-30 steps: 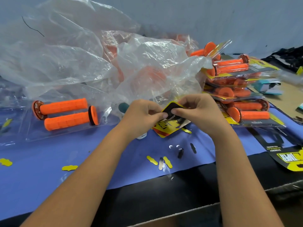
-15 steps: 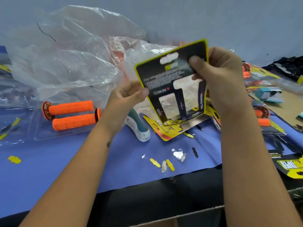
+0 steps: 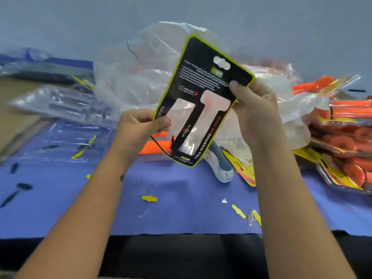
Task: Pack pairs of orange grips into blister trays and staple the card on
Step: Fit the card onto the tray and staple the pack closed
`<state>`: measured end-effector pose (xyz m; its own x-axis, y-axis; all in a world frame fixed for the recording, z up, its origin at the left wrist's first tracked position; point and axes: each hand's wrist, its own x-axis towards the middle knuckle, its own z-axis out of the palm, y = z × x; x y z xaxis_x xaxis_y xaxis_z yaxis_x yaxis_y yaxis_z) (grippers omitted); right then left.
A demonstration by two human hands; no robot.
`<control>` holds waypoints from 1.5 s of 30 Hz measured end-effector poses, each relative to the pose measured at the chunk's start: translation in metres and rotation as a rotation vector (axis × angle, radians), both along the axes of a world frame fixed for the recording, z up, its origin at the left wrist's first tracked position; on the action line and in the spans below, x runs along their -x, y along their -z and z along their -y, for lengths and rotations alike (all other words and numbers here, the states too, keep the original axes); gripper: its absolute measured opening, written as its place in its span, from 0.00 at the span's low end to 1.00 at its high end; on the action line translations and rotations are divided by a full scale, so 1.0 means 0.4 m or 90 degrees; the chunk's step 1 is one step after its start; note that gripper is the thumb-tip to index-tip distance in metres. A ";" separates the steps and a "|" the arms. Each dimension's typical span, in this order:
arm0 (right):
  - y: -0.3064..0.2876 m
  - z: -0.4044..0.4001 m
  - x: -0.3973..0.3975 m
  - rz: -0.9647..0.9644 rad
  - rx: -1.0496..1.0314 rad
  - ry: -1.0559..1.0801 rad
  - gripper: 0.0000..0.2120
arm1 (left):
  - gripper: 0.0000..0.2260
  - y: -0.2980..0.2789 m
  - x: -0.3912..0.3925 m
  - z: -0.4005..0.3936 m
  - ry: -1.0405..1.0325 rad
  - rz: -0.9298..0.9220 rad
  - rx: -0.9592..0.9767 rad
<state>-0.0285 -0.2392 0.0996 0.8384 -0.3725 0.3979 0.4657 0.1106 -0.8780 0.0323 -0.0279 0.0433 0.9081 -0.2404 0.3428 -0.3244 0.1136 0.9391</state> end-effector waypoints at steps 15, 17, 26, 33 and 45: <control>0.164 -0.170 -0.061 -0.182 -0.071 0.186 0.10 | 0.16 0.105 -0.152 -0.194 -0.312 -0.126 -0.123; 0.189 -0.172 -0.054 -0.205 -0.034 0.218 0.09 | 0.20 0.106 -0.153 -0.181 -0.217 -0.178 -0.118; 0.223 -0.150 -0.013 -0.288 -0.005 0.162 0.05 | 0.15 0.095 -0.136 -0.218 -0.123 -0.150 -0.222; 0.226 -0.168 -0.013 -0.284 -0.074 0.147 0.07 | 0.24 0.069 -0.109 -0.248 -0.100 -0.189 -0.286; 0.223 -0.107 0.008 -0.422 0.194 0.035 0.02 | 0.09 0.130 -0.119 -0.202 -0.216 -0.057 -0.325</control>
